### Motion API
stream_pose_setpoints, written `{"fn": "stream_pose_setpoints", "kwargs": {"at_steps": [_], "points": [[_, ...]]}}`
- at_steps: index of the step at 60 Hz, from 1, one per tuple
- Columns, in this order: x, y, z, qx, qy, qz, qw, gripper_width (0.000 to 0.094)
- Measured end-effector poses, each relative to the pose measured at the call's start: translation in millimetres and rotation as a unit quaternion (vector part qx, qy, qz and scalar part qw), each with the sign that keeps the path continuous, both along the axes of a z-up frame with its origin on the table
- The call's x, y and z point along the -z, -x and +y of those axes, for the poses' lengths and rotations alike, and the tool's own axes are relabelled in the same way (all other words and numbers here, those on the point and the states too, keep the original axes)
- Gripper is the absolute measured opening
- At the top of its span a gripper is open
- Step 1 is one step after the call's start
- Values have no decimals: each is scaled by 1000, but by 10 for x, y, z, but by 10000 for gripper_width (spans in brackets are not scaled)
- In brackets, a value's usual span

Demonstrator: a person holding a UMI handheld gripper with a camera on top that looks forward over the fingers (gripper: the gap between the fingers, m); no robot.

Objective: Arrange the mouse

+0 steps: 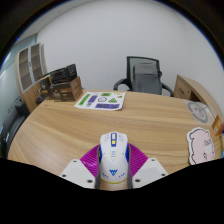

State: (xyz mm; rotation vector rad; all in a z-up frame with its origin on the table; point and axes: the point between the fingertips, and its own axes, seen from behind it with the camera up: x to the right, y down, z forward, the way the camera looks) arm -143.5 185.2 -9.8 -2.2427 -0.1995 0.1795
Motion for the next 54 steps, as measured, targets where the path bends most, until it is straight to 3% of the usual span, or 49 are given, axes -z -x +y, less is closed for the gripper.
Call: {"fn": "stream_pose_setpoints", "kwargs": {"at_steps": [6, 13, 19, 28, 36, 46, 51, 54], "points": [[-209, -224, 74, 10, 1, 24, 1000, 344], [-676, -1159, 308, 81, -34, 26, 996, 345], [-665, -2123, 417, 116, -31, -20, 993, 343], [-339, -3045, 338, 162, 15, -49, 985, 344], [-25, -3277, 236, 162, 59, -43, 984, 358], [-29, -3269, 221, 140, 68, -31, 987, 551], [-97, -3274, 174, 146, 67, -29, 987, 827], [-197, -3244, 126, 154, 59, -27, 986, 832]]}}
